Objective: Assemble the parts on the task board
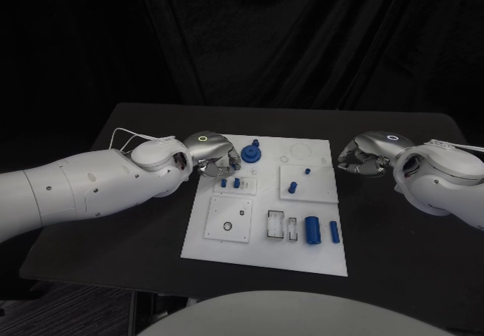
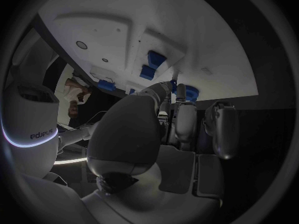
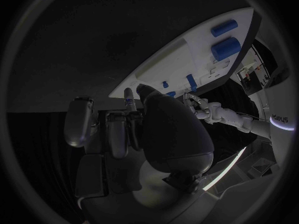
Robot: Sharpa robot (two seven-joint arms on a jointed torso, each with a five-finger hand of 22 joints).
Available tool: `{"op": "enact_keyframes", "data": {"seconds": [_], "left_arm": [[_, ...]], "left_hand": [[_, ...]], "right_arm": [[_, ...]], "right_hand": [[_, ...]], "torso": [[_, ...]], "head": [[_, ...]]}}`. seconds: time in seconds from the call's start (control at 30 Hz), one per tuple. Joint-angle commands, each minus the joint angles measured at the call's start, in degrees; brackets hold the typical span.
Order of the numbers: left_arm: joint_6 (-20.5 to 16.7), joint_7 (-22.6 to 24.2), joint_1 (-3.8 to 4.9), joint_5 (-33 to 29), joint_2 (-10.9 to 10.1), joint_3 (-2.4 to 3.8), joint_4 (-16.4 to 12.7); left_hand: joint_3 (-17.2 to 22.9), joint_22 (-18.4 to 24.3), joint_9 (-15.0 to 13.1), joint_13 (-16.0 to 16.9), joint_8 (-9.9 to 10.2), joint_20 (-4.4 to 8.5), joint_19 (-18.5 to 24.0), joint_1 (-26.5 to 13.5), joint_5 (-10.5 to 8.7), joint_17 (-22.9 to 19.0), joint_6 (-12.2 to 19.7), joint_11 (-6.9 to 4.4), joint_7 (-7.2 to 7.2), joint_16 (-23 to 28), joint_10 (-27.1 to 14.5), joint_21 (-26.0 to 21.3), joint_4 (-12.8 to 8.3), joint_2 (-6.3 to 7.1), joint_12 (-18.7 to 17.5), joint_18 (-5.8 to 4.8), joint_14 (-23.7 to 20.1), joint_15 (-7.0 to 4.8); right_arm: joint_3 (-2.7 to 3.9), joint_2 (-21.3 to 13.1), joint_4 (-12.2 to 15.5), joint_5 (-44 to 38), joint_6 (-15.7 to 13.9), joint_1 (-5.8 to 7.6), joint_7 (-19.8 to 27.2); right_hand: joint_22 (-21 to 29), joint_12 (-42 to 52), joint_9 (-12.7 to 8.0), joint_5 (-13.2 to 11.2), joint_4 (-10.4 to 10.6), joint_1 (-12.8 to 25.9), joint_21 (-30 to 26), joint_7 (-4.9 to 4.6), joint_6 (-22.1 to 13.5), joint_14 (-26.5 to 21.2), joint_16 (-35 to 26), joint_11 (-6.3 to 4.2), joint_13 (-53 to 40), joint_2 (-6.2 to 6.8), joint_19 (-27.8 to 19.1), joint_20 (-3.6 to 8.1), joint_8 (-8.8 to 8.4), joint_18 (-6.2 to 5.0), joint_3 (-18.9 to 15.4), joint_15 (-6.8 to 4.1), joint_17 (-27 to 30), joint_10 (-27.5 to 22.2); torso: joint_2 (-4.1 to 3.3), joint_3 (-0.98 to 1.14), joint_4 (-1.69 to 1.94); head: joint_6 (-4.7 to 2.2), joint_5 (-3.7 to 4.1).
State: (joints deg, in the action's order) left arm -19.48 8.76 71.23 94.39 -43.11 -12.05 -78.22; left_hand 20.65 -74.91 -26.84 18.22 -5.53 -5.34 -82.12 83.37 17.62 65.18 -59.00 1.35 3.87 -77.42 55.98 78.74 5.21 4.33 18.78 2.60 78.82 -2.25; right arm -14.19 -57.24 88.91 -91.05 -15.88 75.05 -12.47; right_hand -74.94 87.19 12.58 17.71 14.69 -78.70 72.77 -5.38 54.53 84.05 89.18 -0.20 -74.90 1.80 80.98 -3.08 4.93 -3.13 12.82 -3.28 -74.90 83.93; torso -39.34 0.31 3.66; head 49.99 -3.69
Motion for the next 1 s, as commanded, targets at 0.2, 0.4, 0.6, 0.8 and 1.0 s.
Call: {"op": "enact_keyframes", "data": {"seconds": [0.2, 0.4, 0.6, 0.8, 1.0], "left_arm": [[-0.14, 0.06, -0.14, -0.01, 0.09, 0.0, 0.06], [0.61, -0.38, -0.17, -0.01, 0.19, 0.0, 0.09], [1.61, -0.72, -0.27, -0.01, 0.6, 0.0, 0.45], [2.52, -0.97, -0.44, -0.01, 0.86, 0.0, 0.69], [2.76, -1.14, -0.57, -0.01, 0.81, 0.0, 0.73]], "left_hand": [[0.05, -11.28, -0.07, 0.05, 0.15, -0.06, 0.5, 0.57, 0.35, -0.14, 0.08, -0.01, 0.34, 0.38, 0.5, -0.25, -0.41, 0.07, -0.22, 0.28, -0.35, 0.27], [0.16, -11.27, -0.05, 0.04, 0.16, -0.04, 0.53, 0.78, 0.53, -0.19, 0.05, 0.02, 0.37, 0.41, 0.58, -0.3, -0.65, 0.08, -0.23, 0.29, -0.41, 0.29], [0.35, -11.24, -0.01, 0.02, 0.22, -0.02, 0.61, 1.11, 0.71, -0.31, 0.05, 0.06, 0.42, 0.47, 0.68, -0.41, -1.03, 0.07, -0.26, 0.32, -0.52, 0.36], [0.38, -11.21, -0.02, 0.0, 0.19, -0.01, 0.68, 1.13, 0.66, -0.38, -0.06, 0.13, 0.47, 0.52, 0.66, -0.5, -1.11, 0.09, -0.3, 0.34, -0.58, 0.47], [0.4, -11.21, -0.03, -0.01, 0.16, -0.01, 0.7, 1.16, 0.64, -0.46, -0.13, 0.17, 0.49, 0.56, 0.64, -0.52, -1.18, 0.11, -0.33, 0.34, -0.64, 0.55]], "right_arm": [[0.03, -0.03, -0.03, -0.18, 0.5, -0.15, -1.09], [0.03, -0.04, -0.11, -0.18, 0.66, -0.15, -1.22], [0.03, 0.07, -0.15, -0.18, 0.82, -0.15, -1.27], [0.03, 0.12, -0.15, -0.18, 0.95, -0.15, -1.3], [0.03, 0.1, -0.17, -0.18, 1.08, -0.15, -1.33]], "right_hand": [[-9.56, -0.36, -0.08, -0.23, 0.09, -0.05, -0.36, 0.14, 0.18, 5.55, -0.18, 0.17, -11.8, 0.42, 0.25, -0.07, -0.2, -0.86, 0.34, -0.02, -14.33, 2.88], [-9.52, -0.46, -0.12, -0.4, 0.09, -0.03, -0.57, 0.12, 0.15, 5.51, -0.27, 0.19, -11.69, 0.39, 0.19, -0.08, -0.24, -0.9, 0.41, -0.01, -14.26, 2.78], [-9.52, -0.46, -0.12, -0.4, 0.09, -0.03, -0.57, 0.12, 0.15, 5.51, -0.27, 0.19, -11.69, 0.39, 0.19, -0.08, -0.24, -0.9, 0.41, -0.01, -14.26, 2.78], [-9.52, -0.46, -0.12, -0.4, 0.09, -0.03, -0.57, 0.12, 0.15, 5.51, -0.27, 0.19, -11.69, 0.39, 0.19, -0.08, -0.24, -0.9, 0.41, -0.01, -14.26, 2.78], [-9.5, -0.54, -0.12, -0.48, 0.1, -0.01, -0.69, 0.11, 0.18, 5.48, -0.34, 0.2, -11.62, 0.4, 0.15, -0.08, -0.23, -0.92, 0.41, 0.0, -14.21, 2.7]], "torso": [[0.01, 0.03, -0.02], [0.0, 0.02, -0.04], [-0.01, 0.04, -0.01], [-0.03, 0.0, 0.02], [0.01, 0.0, 0.04]], "head": [[0.01, 0.08], [0.01, 0.1], [0.01, 0.1], [0.01, 0.21], [0.01, 0.14]]}}
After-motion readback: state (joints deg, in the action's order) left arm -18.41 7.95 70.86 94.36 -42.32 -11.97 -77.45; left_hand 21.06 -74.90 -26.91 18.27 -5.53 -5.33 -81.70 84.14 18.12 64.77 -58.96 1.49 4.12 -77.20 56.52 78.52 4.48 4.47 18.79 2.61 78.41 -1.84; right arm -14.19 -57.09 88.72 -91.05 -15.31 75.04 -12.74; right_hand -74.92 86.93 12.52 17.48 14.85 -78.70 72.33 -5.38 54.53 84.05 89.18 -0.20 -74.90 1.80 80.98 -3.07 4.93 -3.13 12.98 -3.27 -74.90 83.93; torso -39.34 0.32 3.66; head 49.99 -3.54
